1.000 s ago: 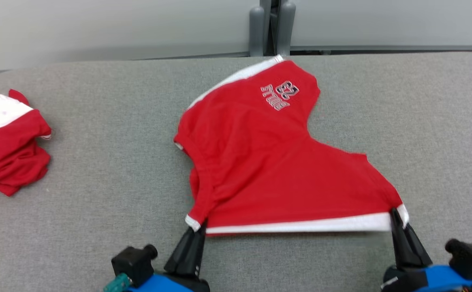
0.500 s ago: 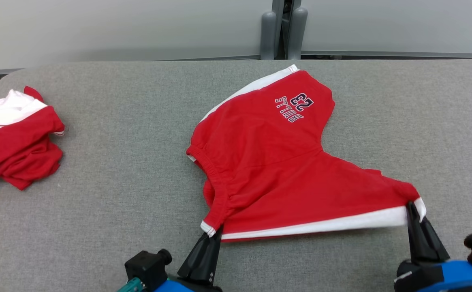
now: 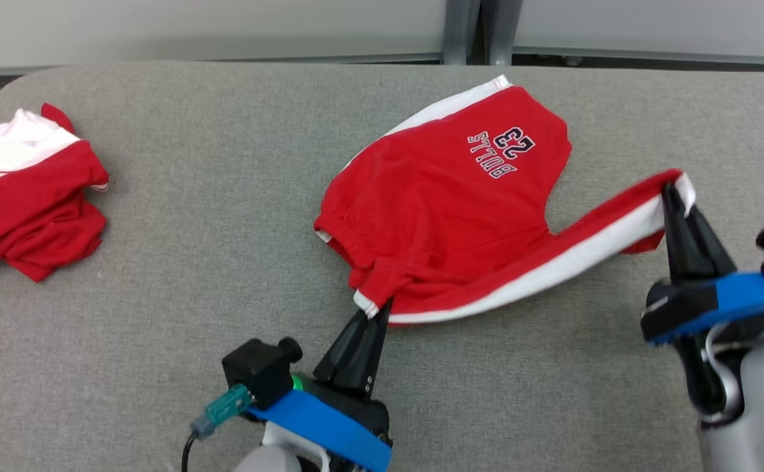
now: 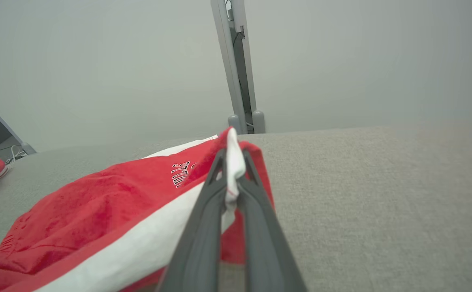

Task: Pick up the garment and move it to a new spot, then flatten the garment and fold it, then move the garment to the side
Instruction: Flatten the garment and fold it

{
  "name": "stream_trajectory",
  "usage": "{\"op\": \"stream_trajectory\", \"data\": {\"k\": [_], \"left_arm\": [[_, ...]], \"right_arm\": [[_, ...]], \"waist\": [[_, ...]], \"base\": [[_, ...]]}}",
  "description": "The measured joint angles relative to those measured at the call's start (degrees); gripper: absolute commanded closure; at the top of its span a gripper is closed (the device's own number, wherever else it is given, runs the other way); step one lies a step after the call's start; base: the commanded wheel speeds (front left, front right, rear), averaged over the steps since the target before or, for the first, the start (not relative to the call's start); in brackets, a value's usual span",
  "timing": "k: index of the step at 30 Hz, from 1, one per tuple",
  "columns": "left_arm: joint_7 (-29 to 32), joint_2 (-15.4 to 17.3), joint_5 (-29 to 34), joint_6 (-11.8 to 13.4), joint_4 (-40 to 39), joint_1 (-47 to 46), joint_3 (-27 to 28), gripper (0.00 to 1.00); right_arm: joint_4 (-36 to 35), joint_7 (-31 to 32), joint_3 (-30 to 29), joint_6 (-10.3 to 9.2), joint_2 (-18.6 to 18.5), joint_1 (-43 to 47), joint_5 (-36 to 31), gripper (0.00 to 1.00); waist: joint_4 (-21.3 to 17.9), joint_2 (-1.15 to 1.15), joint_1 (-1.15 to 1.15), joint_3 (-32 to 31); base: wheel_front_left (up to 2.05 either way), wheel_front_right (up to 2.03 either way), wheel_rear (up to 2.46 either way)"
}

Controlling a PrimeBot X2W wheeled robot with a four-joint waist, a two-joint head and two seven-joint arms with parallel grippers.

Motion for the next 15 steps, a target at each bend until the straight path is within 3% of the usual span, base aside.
{"op": "stream_trajectory", "data": {"k": [15], "left_arm": [[0.68, -1.66, 0.48, -1.15, 2.55, -14.04, 1.99, 1.0]], "right_arm": [[16.7, 1.49, 2.6, 0.0, -3.67, -27.33, -3.07, 1.0]], "waist": [[2.37, 0.0, 0.01, 8.33]], "base": [[0.0, 0.0, 0.0]]}}
